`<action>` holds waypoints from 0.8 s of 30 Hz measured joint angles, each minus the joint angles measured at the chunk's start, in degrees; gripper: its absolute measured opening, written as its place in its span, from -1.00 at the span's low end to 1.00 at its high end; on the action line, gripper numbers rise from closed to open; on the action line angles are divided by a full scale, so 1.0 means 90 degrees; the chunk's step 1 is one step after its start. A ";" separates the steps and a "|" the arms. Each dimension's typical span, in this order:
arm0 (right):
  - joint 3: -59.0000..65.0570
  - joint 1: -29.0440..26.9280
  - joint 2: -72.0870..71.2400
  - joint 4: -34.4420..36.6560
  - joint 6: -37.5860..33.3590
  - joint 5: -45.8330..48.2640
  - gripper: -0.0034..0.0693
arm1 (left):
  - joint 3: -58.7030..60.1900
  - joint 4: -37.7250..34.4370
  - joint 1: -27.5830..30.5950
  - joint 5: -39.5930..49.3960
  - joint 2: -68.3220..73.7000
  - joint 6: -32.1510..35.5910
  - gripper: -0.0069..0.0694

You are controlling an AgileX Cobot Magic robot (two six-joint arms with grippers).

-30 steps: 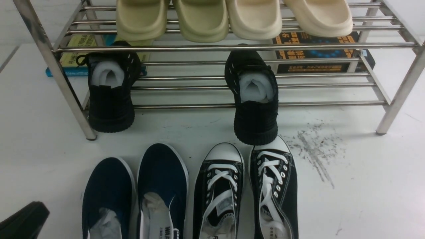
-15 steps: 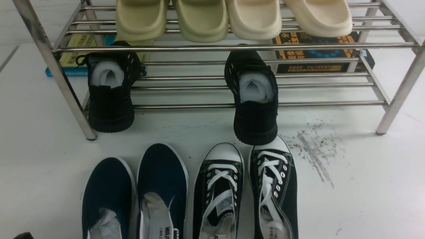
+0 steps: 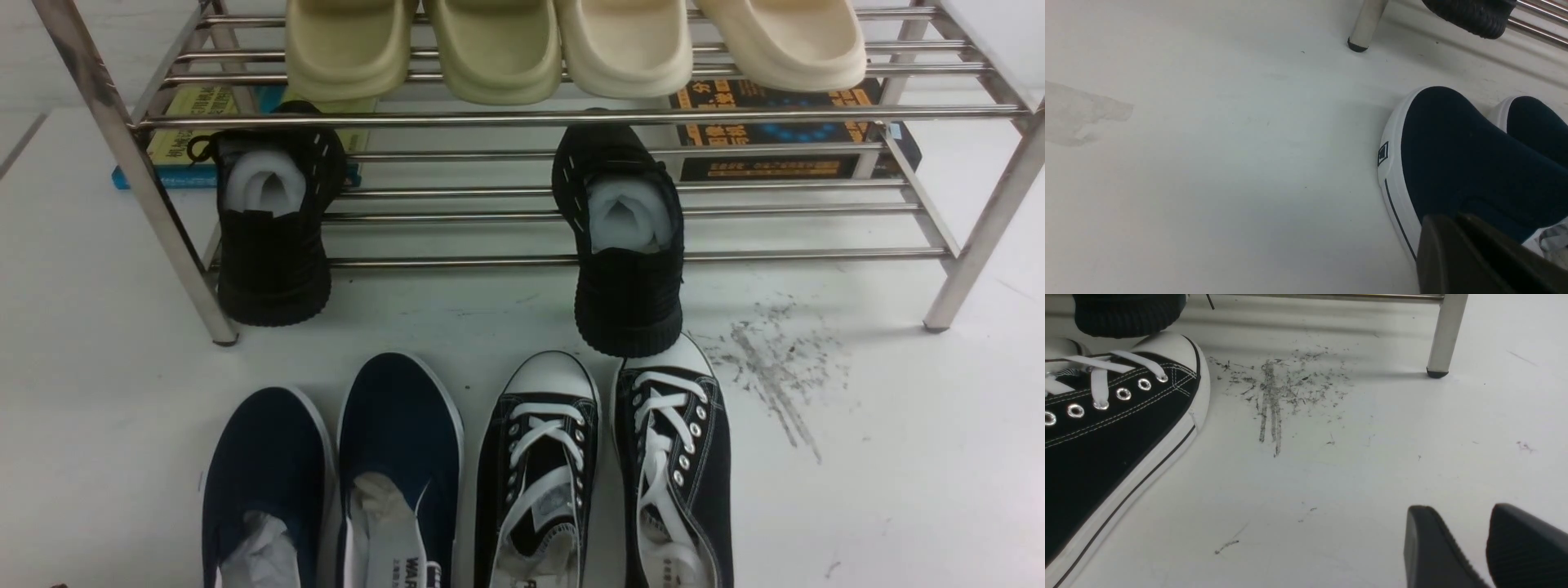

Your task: Take the shoes off the shelf with your hand on the white table.

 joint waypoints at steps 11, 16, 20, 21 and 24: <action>0.0000 0.0000 0.0000 0.0000 0.0000 0.0000 -0.25 | 0.0011 0.0042 0.0000 -0.0059 0.0000 0.0164 -0.64; 0.0000 0.0000 0.0000 0.0000 0.0000 0.0000 -0.25 | 0.0018 0.0048 0.0000 -0.0066 0.0000 0.0164 -0.63; 0.0000 0.0000 0.0000 0.0000 0.0000 0.0000 -0.25 | 0.0018 0.0047 0.0000 -0.0066 0.0000 0.0164 -0.62; 0.0000 0.0000 0.0000 0.0000 0.0000 0.0000 -0.25 | 0.0018 0.0047 0.0000 -0.0073 0.0000 0.0164 -0.62; 0.0000 0.0000 0.0000 -0.0006 0.0000 0.0000 -0.25 | 0.0018 0.0047 0.0000 -0.0074 0.0000 0.0164 -0.61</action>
